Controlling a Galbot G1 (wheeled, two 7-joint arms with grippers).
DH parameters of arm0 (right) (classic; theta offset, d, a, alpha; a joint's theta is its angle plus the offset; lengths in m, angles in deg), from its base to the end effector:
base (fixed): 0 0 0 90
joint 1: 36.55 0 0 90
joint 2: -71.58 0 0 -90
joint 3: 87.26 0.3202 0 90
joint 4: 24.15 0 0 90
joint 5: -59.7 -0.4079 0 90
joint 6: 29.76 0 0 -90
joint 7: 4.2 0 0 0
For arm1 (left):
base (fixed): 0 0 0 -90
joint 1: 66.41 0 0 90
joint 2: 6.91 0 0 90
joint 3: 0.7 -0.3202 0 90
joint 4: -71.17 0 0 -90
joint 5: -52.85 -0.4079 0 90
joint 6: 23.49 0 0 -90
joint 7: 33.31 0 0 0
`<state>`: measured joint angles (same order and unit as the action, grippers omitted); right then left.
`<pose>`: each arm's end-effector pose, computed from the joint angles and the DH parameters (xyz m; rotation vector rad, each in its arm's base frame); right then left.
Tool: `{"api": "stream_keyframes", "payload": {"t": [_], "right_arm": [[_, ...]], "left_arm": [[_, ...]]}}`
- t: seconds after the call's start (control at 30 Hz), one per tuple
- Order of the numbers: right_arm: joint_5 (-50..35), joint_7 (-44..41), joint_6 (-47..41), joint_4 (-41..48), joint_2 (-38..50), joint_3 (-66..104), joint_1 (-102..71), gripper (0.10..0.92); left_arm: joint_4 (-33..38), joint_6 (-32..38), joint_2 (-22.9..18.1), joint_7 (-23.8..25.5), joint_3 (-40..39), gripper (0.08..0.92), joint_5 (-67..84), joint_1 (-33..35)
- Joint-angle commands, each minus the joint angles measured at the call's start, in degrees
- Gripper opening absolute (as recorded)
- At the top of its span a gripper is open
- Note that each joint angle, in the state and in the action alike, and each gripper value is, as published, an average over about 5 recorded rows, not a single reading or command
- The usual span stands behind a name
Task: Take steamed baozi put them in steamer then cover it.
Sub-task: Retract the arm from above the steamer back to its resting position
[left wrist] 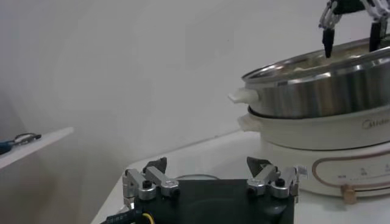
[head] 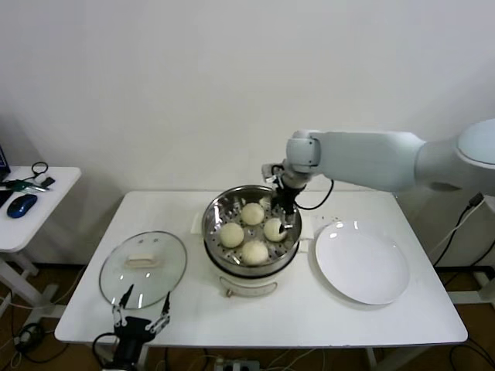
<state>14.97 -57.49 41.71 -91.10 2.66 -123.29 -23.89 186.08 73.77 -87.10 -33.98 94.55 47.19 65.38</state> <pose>0.5918 0.1106 -0.0933 1.4322 -1.3468 1.3542 0.1811 0.0586 -0.3502 -0.0576 -2.9526 -0.4315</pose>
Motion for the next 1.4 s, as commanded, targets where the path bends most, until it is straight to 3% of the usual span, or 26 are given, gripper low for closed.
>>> {"api": "stream_keyframes", "payload": {"t": [0.03,0.3,0.67,1.03,1.4], "right_arm": [[-0.43,3.18,4.33,-3.63,9.91,7.15,1.22,0.823],[-6.21,25.73,17.86,-11.71,23.62,10.16,-2.85,0.823],[-4.10,41.32,26.76,-18.10,37.46,42.90,-35.60,0.823],[0.38,46.52,26.21,-24.01,39.43,86.74,-78.38,0.823],[7.99,45.23,25.36,-27.50,28.45,117.06,-108.14,0.823]], "left_arm": [[-0.52,-0.08,-0.25,-0.04,-0.02,0.823,-1.19,-0.81],[0.17,-1.30,-1.74,-0.06,0.10,0.823,-2.42,-2.96],[1.12,-2.80,-3.49,-0.09,0.58,0.823,-5.40,-5.25],[1.99,-3.60,-4.35,-1.29,0.75,0.823,-11.56,-7.53],[2.98,-7.03,-2.03,-2.57,3.00,0.823,-35.03,-8.91]]}}
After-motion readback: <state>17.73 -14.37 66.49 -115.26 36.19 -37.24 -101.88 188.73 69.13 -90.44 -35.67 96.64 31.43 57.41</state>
